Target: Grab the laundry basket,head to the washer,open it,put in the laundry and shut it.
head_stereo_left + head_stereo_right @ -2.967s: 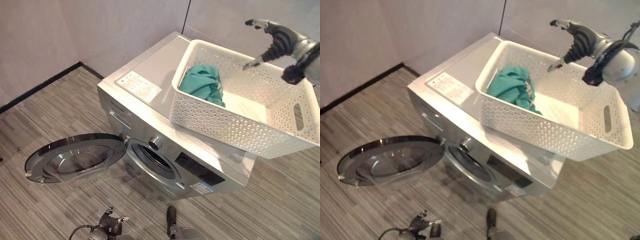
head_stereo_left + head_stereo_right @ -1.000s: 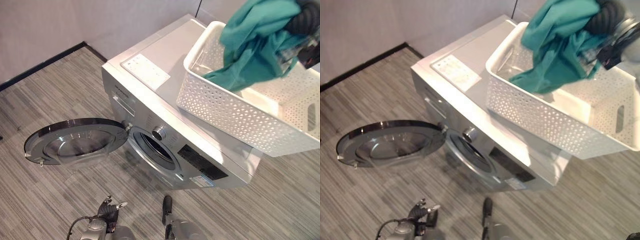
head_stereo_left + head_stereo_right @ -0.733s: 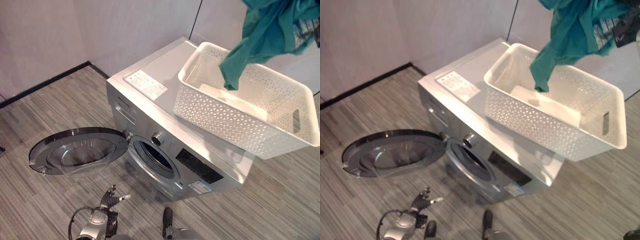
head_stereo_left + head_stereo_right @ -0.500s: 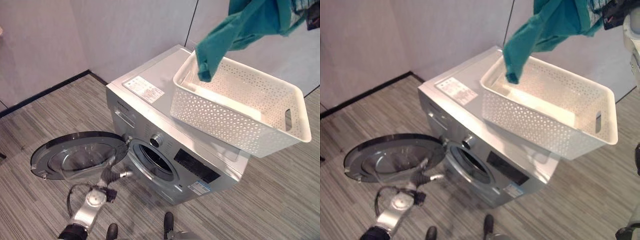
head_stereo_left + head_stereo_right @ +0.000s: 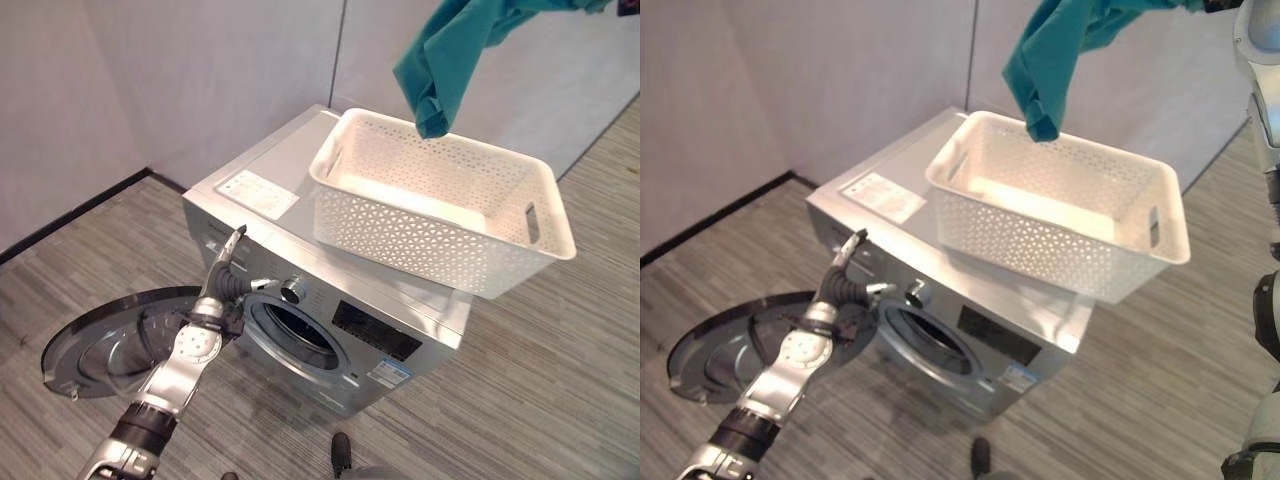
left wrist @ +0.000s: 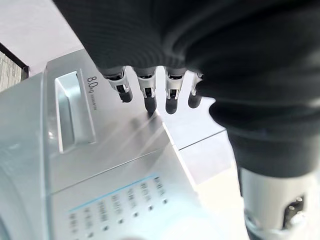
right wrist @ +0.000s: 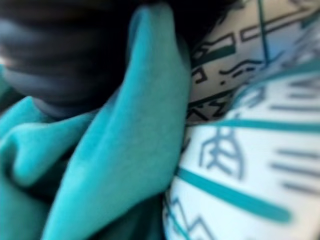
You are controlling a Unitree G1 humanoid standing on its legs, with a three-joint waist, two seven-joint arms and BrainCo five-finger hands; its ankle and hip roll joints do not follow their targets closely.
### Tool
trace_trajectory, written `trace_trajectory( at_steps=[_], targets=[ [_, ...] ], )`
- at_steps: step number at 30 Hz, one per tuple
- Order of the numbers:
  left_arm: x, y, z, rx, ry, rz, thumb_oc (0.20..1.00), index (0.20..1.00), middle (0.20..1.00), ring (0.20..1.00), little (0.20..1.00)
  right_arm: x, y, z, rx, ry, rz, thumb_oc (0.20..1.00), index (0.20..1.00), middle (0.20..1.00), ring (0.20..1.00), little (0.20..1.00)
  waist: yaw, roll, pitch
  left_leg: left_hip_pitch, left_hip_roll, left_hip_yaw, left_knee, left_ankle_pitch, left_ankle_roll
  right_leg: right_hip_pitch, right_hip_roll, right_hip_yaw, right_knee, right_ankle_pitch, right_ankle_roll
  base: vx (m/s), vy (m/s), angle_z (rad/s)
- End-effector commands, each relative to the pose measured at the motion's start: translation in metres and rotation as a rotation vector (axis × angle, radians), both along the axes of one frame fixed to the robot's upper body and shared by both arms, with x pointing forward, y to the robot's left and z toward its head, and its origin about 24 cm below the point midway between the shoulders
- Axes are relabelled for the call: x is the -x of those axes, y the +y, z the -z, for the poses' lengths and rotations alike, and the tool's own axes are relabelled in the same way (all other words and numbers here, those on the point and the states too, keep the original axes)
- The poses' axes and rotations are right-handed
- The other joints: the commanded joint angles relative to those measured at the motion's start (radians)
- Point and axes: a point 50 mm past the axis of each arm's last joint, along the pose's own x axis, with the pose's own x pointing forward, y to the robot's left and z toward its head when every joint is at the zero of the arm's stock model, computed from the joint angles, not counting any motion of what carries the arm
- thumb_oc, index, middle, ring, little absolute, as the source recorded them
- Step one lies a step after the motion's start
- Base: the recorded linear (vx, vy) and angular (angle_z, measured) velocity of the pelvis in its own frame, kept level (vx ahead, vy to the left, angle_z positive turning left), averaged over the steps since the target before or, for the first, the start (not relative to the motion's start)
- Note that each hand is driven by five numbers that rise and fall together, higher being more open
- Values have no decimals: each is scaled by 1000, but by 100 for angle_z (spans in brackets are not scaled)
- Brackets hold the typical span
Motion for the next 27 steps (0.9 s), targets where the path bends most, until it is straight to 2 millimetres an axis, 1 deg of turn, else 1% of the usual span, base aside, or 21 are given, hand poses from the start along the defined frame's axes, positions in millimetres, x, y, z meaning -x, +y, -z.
trace_trajectory(
  at_steps=[1, 2, 4, 6, 7, 8, 9, 11, 12, 13, 14, 15, 16, 17, 18, 19, 20, 21, 23, 24, 27],
  targets=[
    [9, 6, -27, -82, -105, 66, 1000, 1000, 1000, 1000, 1000, 36, -12, -27, -15, -190, 37, 200, 200, 200, 200, 200, -5, -44, -20, 98, -49, 65, 93, -172, 102, -17, -96, 106, 62, -40, 138, -115, 260, -82],
    [14, 9, -34, -91, -137, 66, 1000, 1000, 1000, 1000, 1000, 30, -8, -17, -6, -167, 10, 200, 200, 200, 200, 200, -6, -44, -15, 121, -64, 97, 106, -198, 117, -26, -97, 145, 65, -23, 156, -136, 267, -123],
    [16, 7, -50, -91, -207, 75, 1000, 1000, 1000, 1000, 1000, 24, 2, -5, 7, -144, -24, 200, 200, 200, 200, 200, -12, -40, -3, 136, -90, 122, 129, -224, 142, -38, -107, 180, 70, 1, 176, -123, 252, -86],
    [19, 2, -63, -79, -269, 92, 1000, 1000, 1000, 1000, 1000, 25, 8, 5, -2, -160, -54, 200, 200, 200, 200, 200, -15, -31, 18, 146, -118, 146, 145, -253, 166, -47, -118, 202, 58, 38, 181, -120, 205, -50],
    [19, 2, -63, -81, -268, 92, 1000, 1000, 1000, 1000, 1000, 25, 8, 5, -3, -159, -54, 200, 200, 200, 200, 200, -14, -33, 18, 146, -118, 147, 146, -254, 166, -46, -118, 204, 57, 39, 181, -201, 212, -61],
    [21, -1, -69, -61, -297, 99, 1000, 1000, 1000, 1000, 1000, 29, 10, 13, 0, -179, -62, 200, 200, 200, 200, 200, -16, -28, 36, 146, -141, 155, 151, -260, 182, -57, -129, 207, 52, 63, 181, -148, 143, -26],
    [21, -3, -71, -59, -305, 102, 1000, 1000, 1000, 1000, 1000, 30, 10, 17, 0, -188, -63, 200, 200, 200, 200, 200, -14, -28, 42, 146, -148, 158, 149, -261, 187, -61, -134, 202, 51, 66, 181, -228, 219, -22],
    [23, -9, -78, -42, -322, 127, 1000, 1000, 1000, 1000, 1000, 33, 11, 42, 25, -156, -58, 200, 200, 200, 200, 200, -12, -29, 63, 157, -175, 158, 121, -251, 207, -74, -158, 167, 61, 99, 181, -193, 160, -7],
    [24, -11, -80, -35, -324, 137, 1000, 1000, 1000, 1000, 1000, 32, 10, 49, 20, -135, -56, 200, 200, 200, 200, 200, -9, -27, 72, 156, -179, 158, 115, -244, 212, -80, -164, 149, 72, 110, 181, -119, 78, -7],
    [24, -11, -81, -38, -320, 140, 1000, 1000, 1000, 1000, 1000, 33, 9, 51, 18, -134, -52, 200, 200, 200, 200, 200, -8, -30, 72, 157, -180, 156, 112, -241, 213, -80, -164, 146, 74, 110, 181, -157, 95, -16],
    [24, -15, -89, -38, -340, 161, 1000, 1000, 1000, 1000, 1000, 30, 10, 61, 25, -96, -63, 200, 200, 200, 200, 200, -3, -19, 84, 146, -186, 155, 102, -226, 225, -81, -165, 110, 104, 87, 179, -106, 67, -16],
    [24, -16, -89, -39, -337, 165, 1000, 1000, 1000, 1000, 1000, 32, 8, 63, 23, -95, -59, 200, 200, 200, 200, 200, -5, -21, 84, 148, -185, 149, 98, -224, 225, -83, -166, 105, 116, 78, 179, -220, 114, -17],
    [21, -26, -100, 13, -357, 226, 1000, 1000, 1000, 1000, 1000, 27, 8, 74, 18, -47, -75, 200, 200, 200, 200, 200, -2, -8, 89, 120, -185, 135, 83, -195, 229, -70, -142, 83, 180, 23, 145, -196, 47, 4],
    [15, -43, -114, 87, -384, 305, 1000, 1000, 1000, 1000, 1000, 23, 12, 83, 15, -1, -109, 200, 200, 200, 200, 200, 1, -7, 79, 91, -187, 117, 73, -174, 224, -46, -116, 88, 201, -36, 133, -224, 41, 17],
    [10, -55, -121, 136, -397, 351, 1000, 1000, 1000, 1000, 1000, 21, 13, 87, 12, 18, -124, 200, 200, 200, 200, 200, 5, -10, 68, 78, -190, 109, 70, -169, 218, -30, -115, 84, 194, -60, 127, -95, -9, 44],
    [8, -57, -122, 140, -397, 358, 1000, 1000, 1000, 1000, 1000, 22, 11, 86, 12, 16, -116, 200, 200, 200, 200, 200, 7, -10, 67, 74, -191, 103, 70, -168, 218, -30, -118, 78, 191, -63, 126, -27, -45, 56],
    [-3, -78, -134, 192, -427, 400, 1000, 1000, 1000, 1000, 1000, 19, 24, 89, 19, 31, -172, 200, 200, 200, 200, 200, 4, -21, 49, 69, -193, 101, 67, -162, 211, -22, -123, 79, 181, -37, 135, -29, -85, 58],
    [-16, -101, -136, 251, -396, 435, 1000, 1000, 1000, 1000, 1000, 18, 37, 91, 32, 48, -233, 200, 200, 200, 200, 200, -1, -25, 37, 56, -193, 105, 70, -146, 205, -24, -128, 76, 161, -17, 132, -44, -97, 44],
    [-25, -123, -136, 325, -334, 494, 1000, 1000, 1000, 1000, 1000, 12, 51, 95, 40, 79, -288, 200, 200, 200, 200, 200, -5, -25, 29, 53, -188, 106, 73, -143, 202, -19, -134, 66, 149, -16, 131, -26, -60, 5],
    [-25, -123, -137, 327, -336, 495, 1000, 1000, 1000, 1000, 1000, 12, 51, 94, 41, 77, -287, 200, 200, 200, 200, 200, -6, -24, 31, 52, -188, 105, 73, -142, 202, -19, -134, 65, 147, -15, 131, -5, -36, -12],
    [-33, -145, -141, 349, -295, 545, 1000, 1000, 1000, 1000, 1000, 6, 64, 99, 39, 120, -359, 200, 200, 200, 200, 200, -17, -18, 15, 60, -180, 104, 66, -141, 194, -1, -137, 49, 125, -25, 132, 11, -31, -3]
  ],
)
